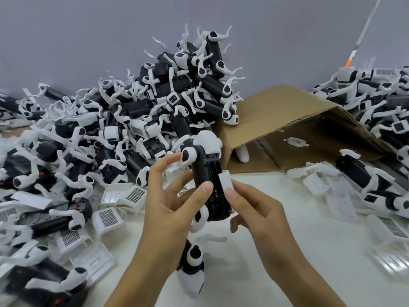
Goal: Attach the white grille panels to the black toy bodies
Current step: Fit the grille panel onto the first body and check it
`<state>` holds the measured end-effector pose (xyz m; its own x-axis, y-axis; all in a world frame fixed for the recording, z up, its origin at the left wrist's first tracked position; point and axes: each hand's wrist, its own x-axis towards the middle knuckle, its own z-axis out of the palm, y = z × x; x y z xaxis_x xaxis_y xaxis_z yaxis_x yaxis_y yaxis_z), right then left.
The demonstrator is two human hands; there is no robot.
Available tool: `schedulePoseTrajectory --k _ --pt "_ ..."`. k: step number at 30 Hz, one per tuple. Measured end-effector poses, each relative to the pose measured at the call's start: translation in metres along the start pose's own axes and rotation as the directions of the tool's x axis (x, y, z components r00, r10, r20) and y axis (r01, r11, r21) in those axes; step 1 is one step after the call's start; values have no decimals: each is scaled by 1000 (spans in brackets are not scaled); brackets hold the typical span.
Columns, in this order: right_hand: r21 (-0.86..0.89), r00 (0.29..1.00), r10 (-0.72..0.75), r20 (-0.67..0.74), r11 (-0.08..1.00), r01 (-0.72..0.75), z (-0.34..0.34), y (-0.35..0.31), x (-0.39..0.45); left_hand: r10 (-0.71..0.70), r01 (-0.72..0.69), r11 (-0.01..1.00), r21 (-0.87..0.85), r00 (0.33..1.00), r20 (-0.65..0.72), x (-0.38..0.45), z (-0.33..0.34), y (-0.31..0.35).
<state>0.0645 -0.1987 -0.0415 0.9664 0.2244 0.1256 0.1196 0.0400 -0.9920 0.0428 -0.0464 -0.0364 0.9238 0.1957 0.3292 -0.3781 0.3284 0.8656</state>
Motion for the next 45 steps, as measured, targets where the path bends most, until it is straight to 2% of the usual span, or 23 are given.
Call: schedulePoseTrajectory --k 3,6,10,15,19,21,24,29,31,34,37,45 --pt "70 996 -17 -90 997 23 0 0 0 16 -15 1000 5 999 -33 1 -2 1" --pt "98 985 -71 -160 991 87 -3 1 -1 45 -40 995 86 997 -65 1 -2 0" --pt "-7 978 -160 -137 987 160 1 2 -4 46 -43 993 112 999 -17 -3 2 -5" --pt "-121 975 -162 -151 982 145 -2 4 -2 79 -79 987 143 997 5 -7 5 -4" --pt "-232 923 -313 -223 937 261 2 4 -6 70 -75 987 139 997 43 -9 10 -6" --pt "-189 934 -292 -204 948 255 1 4 -5 64 -69 992 109 997 44 -10 10 -4" --pt "-78 976 -194 -98 979 186 0 5 -3 78 -80 994 73 996 33 -9 9 -2" --pt "-297 949 -307 -67 915 275 6 6 -8 95 -93 990 111 995 -10 -8 11 -4" --pt "-204 958 -287 -20 939 277 5 5 -8 94 -92 993 77 995 -23 -6 8 -2" --pt "5 981 -192 3 981 192 1 1 -6 79 -78 996 38 997 -22 -3 6 2" --pt "15 990 -135 35 991 135 -1 0 -4 49 -49 999 10 998 26 -5 10 3" --pt "-148 945 -323 -56 938 312 3 1 -6 49 -49 999 -6 998 36 -7 14 3"
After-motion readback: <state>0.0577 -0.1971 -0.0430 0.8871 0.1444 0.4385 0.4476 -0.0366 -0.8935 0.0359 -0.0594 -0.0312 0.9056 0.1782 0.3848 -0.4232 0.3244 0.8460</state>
